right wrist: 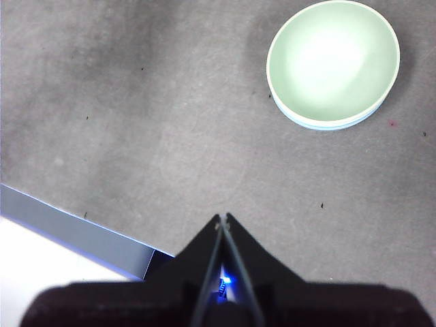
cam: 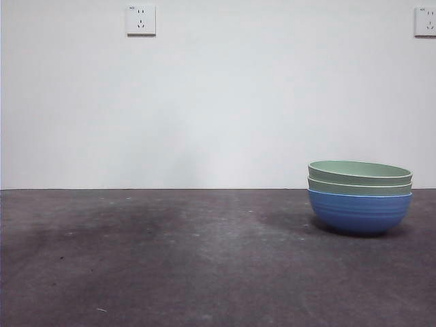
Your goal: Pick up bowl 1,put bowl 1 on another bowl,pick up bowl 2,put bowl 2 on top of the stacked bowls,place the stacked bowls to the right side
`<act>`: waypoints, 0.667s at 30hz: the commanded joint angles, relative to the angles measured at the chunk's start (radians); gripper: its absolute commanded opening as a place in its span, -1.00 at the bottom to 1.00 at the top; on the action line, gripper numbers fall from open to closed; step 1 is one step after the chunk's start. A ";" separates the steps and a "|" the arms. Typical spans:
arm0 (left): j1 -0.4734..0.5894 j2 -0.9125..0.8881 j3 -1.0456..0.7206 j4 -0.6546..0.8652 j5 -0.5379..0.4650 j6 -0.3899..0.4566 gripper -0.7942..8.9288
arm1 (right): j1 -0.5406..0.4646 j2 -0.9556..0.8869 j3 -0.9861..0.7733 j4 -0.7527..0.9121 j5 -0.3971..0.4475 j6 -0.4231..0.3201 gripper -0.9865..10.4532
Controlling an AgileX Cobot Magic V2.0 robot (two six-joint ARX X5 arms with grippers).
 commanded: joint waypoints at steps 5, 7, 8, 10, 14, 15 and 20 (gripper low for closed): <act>-0.003 0.000 -0.002 -0.045 -0.006 0.011 -0.84 | 0.001 0.000 -0.005 -0.015 -0.001 0.010 -0.82; -0.003 0.000 -0.002 -0.045 -0.006 0.011 -0.84 | 0.001 0.000 -0.005 -0.015 -0.001 0.010 -0.82; -0.003 0.000 -0.002 -0.045 -0.006 0.011 -0.84 | 0.001 0.000 -0.005 -0.015 -0.001 0.010 -0.82; -0.003 0.000 -0.002 -0.045 -0.006 0.011 -0.84 | 0.001 0.000 -0.005 -0.015 -0.002 0.010 -0.82; -0.001 0.000 -0.002 -0.037 -0.015 0.013 -0.85 | 0.001 0.000 -0.005 -0.015 -0.001 0.010 -0.82; 0.003 -0.001 -0.002 -0.028 -0.045 0.015 -0.84 | 0.001 0.000 -0.005 -0.015 -0.001 0.010 -0.82; 0.063 -0.047 -0.002 -0.025 -0.118 0.018 -0.84 | 0.001 0.000 -0.005 -0.015 -0.001 0.010 -0.82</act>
